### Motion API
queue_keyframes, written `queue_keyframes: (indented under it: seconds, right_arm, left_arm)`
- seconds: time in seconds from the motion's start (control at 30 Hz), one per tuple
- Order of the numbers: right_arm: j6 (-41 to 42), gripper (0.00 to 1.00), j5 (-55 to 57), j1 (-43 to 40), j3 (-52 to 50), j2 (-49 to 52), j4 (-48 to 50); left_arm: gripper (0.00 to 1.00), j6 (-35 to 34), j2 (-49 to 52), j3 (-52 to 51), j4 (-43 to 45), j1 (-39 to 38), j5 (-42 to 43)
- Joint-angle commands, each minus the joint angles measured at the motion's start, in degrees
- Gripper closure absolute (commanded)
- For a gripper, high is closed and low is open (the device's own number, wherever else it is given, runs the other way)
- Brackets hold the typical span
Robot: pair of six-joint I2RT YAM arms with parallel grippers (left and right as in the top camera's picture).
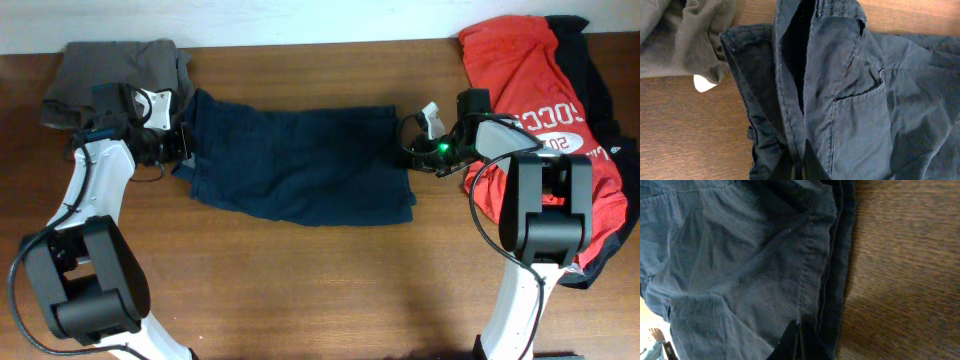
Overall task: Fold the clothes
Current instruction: 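Lift the left end with left gripper and fold it toward the right gripper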
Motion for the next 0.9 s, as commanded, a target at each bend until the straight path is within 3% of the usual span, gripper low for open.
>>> queue_keyframes:
  seconds: [0.0,0.37,0.87]
  right_arm:
    - [2.16,0.96,6.23,0.68,0.37,1.51,0.11]
    - [5.33,0.96,10.82,0.96,0.37,5.38,-0.20]
    - [5.31,0.96,11.45,2.29,0.39,5.38,0.39]
  left_arm:
    - [1.00,-0.52,-2.08,0.90,0.20,0.33,0.02]
    - [1.00,-0.52,-5.35,1.07,-0.04,-1.22,-3.19]
    - [0.99,-3.80,-7.50,1.07,4.50,-22.38,-14.80]
